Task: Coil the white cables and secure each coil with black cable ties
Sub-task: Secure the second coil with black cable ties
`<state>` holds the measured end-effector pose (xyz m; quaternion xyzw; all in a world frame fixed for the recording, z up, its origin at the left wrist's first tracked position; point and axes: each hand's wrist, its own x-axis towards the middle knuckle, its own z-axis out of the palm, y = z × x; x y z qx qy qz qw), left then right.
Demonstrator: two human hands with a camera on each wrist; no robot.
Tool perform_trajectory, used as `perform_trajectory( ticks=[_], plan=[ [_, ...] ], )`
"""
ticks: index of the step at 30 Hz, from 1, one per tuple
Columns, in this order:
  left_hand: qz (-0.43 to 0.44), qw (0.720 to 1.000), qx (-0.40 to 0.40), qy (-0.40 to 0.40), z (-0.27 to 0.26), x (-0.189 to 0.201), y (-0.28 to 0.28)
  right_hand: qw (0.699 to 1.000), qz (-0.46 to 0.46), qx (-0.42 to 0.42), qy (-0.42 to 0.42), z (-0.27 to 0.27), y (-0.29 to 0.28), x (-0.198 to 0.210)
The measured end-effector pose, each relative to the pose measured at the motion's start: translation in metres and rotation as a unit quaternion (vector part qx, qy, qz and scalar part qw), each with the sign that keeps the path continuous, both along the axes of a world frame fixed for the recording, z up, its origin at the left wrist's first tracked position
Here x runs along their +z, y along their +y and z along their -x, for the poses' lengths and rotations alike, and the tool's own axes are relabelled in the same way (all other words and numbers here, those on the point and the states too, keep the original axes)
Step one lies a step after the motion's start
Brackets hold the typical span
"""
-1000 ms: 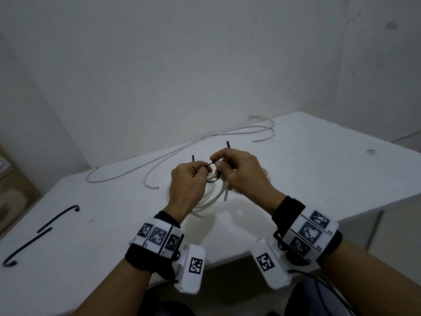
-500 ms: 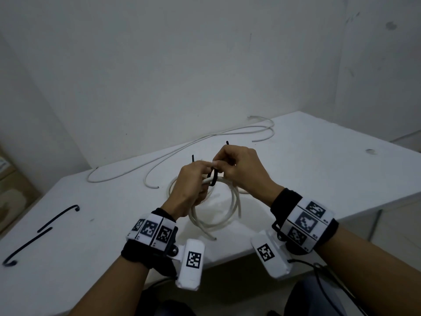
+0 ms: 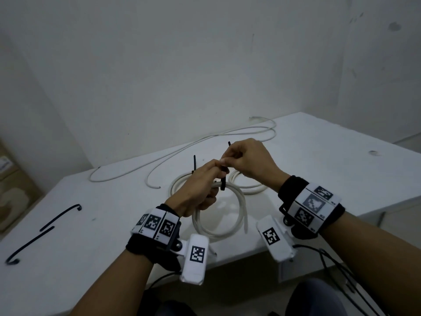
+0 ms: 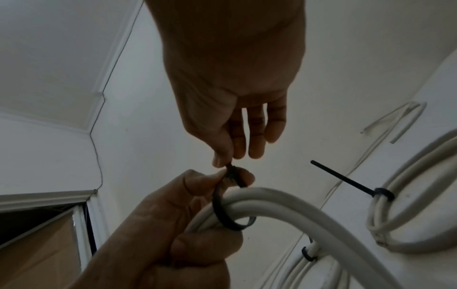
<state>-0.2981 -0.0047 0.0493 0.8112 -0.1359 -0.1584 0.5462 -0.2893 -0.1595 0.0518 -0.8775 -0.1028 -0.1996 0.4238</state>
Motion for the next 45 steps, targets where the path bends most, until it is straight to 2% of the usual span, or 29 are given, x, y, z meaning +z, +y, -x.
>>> perform_trajectory(
  ticks=[5,11,15,21,24,27,29,33,37,41,43,45],
  plan=[
    [-0.018,1.0,-0.003,0.012,-0.001,-0.009,0.0,0.995,-0.092,-0.021,-0.023,-0.009,-0.012,0.019],
    [-0.016,1.0,0.001,0.011,0.001,-0.006,-0.003,0.992,-0.123,0.02,0.016,-0.007,-0.007,0.021],
    [0.008,0.999,-0.011,0.044,0.009,-0.006,-0.007,0.993,-0.115,-0.006,0.007,-0.012,-0.009,0.022],
    [0.021,0.998,0.01,0.051,0.01,0.0,-0.014,0.988,-0.151,-0.012,-0.005,-0.017,-0.016,0.03],
    [0.014,0.998,0.017,0.058,0.005,0.006,-0.011,0.983,-0.184,0.018,-0.003,-0.013,-0.02,0.028],
    [0.048,0.996,0.035,0.064,0.001,0.006,-0.007,0.97,-0.217,0.102,0.051,-0.006,-0.023,0.023],
    [0.07,0.994,0.041,0.072,0.0,0.008,-0.005,0.966,-0.197,0.139,0.091,0.0,-0.022,0.016],
    [0.093,0.993,0.034,0.065,-0.002,0.01,0.001,0.973,-0.104,0.164,0.129,0.012,-0.015,0.0],
    [0.155,0.984,0.062,0.068,-0.009,0.007,0.012,0.951,-0.161,0.2,0.171,0.02,-0.018,-0.013],
    [0.178,0.978,0.09,0.066,-0.014,0.002,0.019,0.892,-0.282,0.258,0.239,0.025,-0.019,-0.021],
    [0.184,0.976,0.095,0.069,-0.014,0.0,0.022,0.874,-0.294,0.273,0.275,0.026,-0.02,-0.022],
    [0.202,0.971,0.104,0.079,-0.015,0.0,0.025,0.87,-0.281,0.278,0.294,0.027,-0.02,-0.022]
  ],
)
